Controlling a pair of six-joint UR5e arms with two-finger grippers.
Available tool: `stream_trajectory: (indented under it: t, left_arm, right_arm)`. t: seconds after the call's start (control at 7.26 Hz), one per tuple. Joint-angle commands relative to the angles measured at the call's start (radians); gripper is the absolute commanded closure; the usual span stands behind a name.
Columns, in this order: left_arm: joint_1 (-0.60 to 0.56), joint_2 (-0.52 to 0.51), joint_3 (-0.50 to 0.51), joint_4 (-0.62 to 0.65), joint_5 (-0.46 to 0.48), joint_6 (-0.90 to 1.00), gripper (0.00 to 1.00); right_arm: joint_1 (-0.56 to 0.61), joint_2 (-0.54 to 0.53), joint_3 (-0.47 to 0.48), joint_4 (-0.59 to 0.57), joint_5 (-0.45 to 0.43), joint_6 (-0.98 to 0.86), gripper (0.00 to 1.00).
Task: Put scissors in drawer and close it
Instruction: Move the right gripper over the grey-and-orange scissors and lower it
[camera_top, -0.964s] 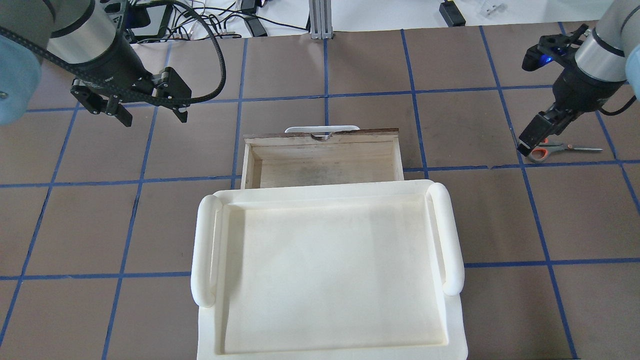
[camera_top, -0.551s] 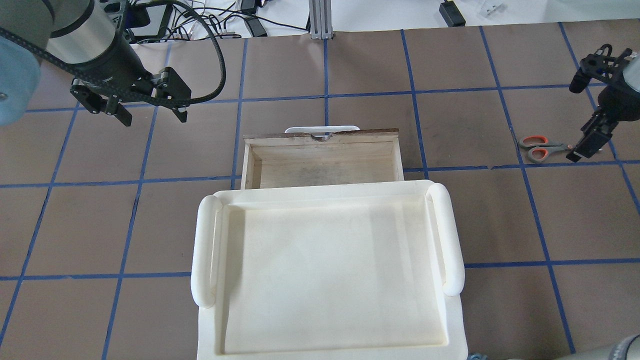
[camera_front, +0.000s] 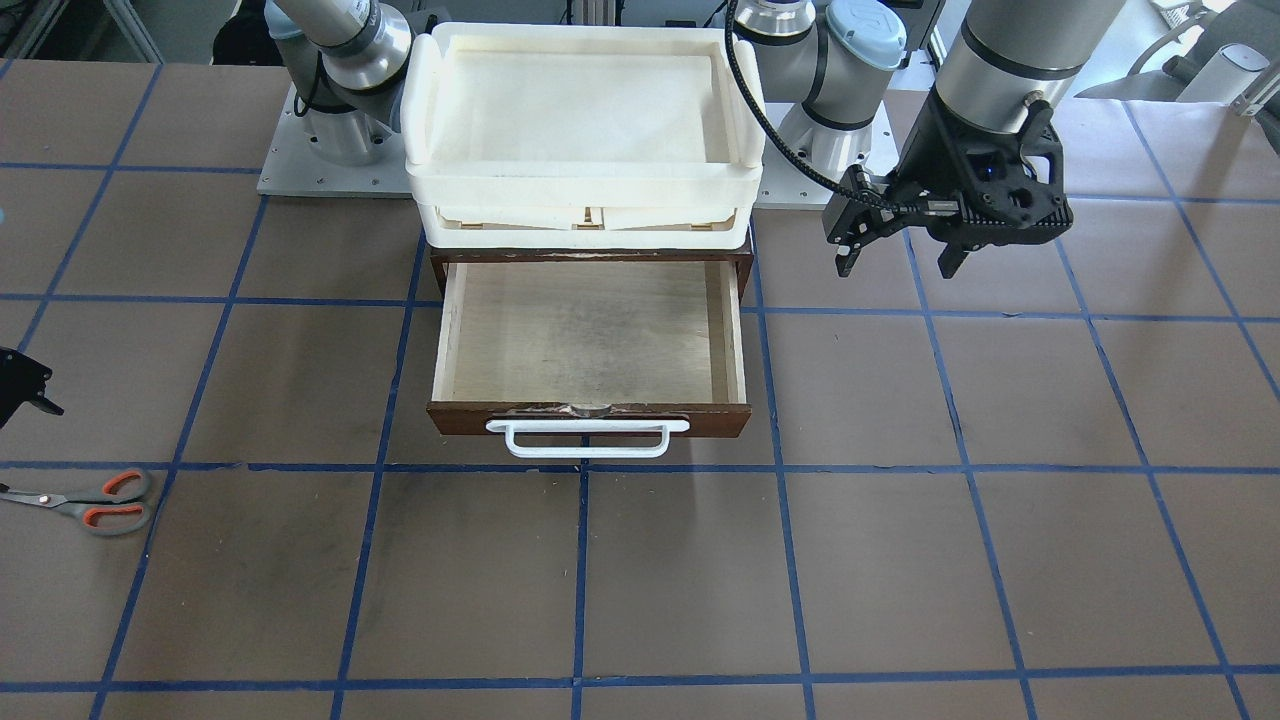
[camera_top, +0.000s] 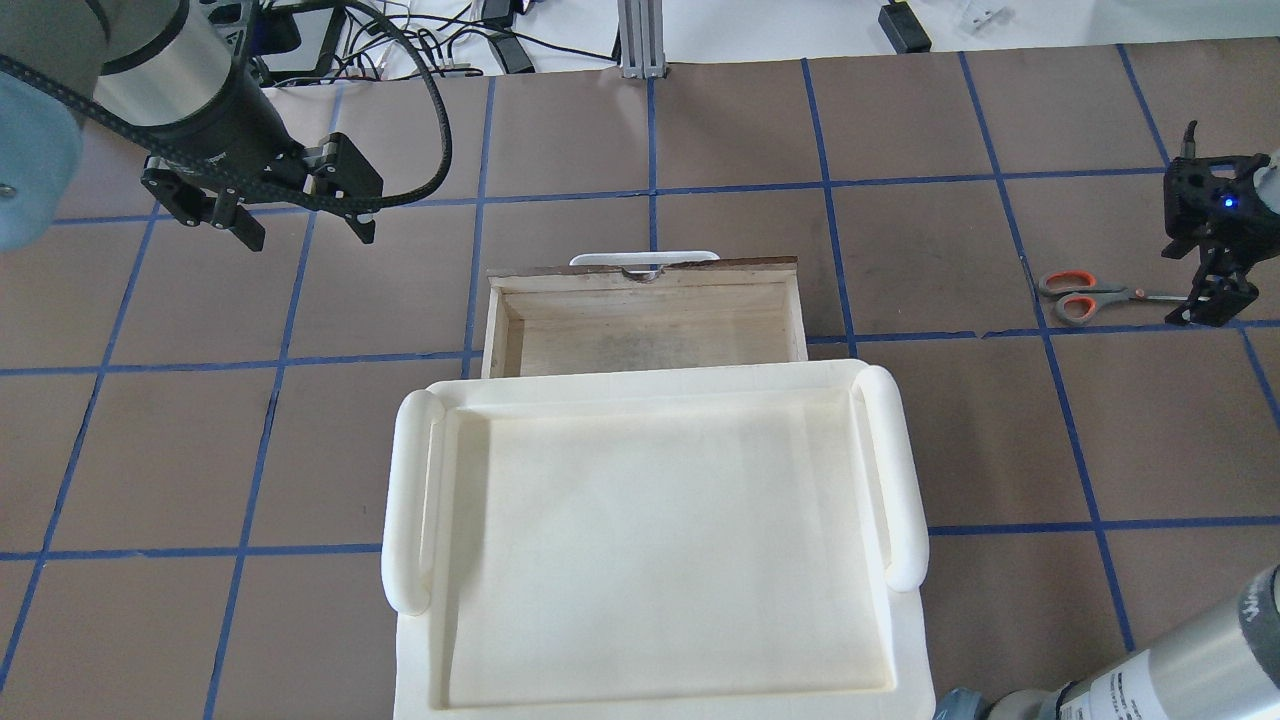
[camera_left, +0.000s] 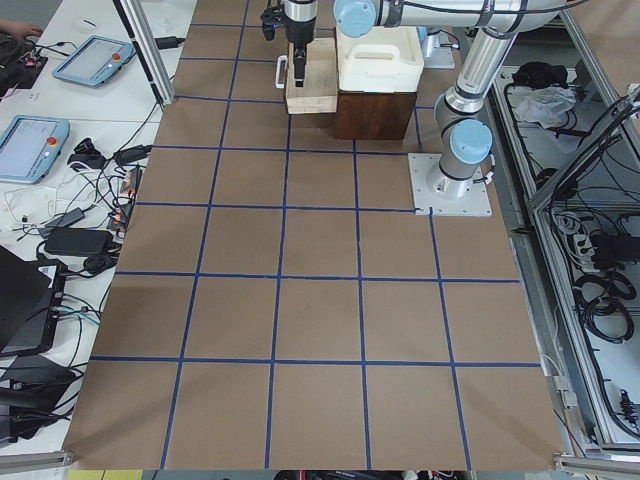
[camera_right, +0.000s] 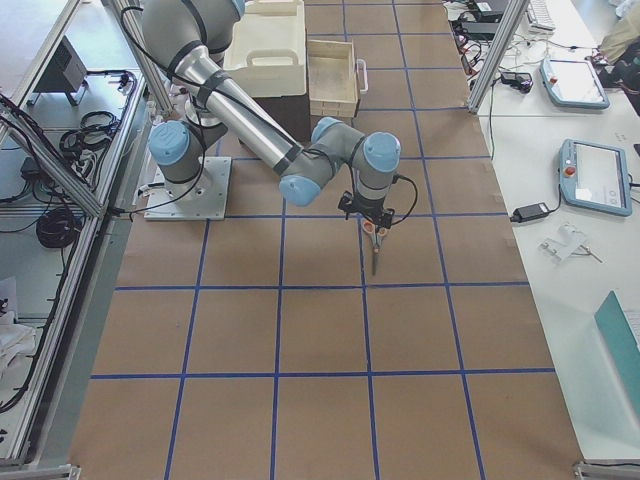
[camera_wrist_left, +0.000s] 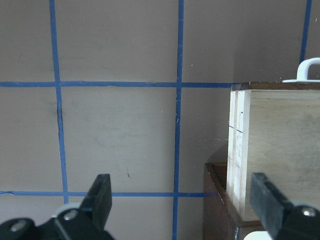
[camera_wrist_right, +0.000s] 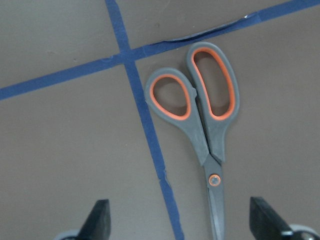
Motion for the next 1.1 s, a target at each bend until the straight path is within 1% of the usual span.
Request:
stream_trajectory:
  t: [0.0,0.14,0.28,0.41,0.69,0.96]
  left_arm:
    - [0.0,0.0,0.0,0.003,-0.004,0.002,0.0]
    - [0.0,0.0,0.0,0.001,-0.001,0.002,0.0]
    - [0.0,0.0,0.0,0.001,0.001,0.002,0.0]
    - [0.0,0.0,0.0,0.001,-0.001,0.002,0.0]
    - [0.0,0.0,0.0,0.001,-0.001,0.002,0.0]
    - [0.0,0.0,0.0,0.001,0.001,0.002,0.0]
  right_arm:
    - [-0.001,0.052,0.037,-0.136,0.008,-0.156,0.06]
    - [0.0,0.058,0.057,-0.168,0.046,-0.164,0.06]
    - [-0.001,0.066,0.065,-0.179,0.071,-0.156,0.1]
    - [-0.001,0.069,0.065,-0.181,0.077,-0.15,0.14]
    - [-0.001,0.084,0.058,-0.19,0.079,-0.153,0.15]
    - [-0.001,0.088,0.058,-0.192,0.079,-0.152,0.19]
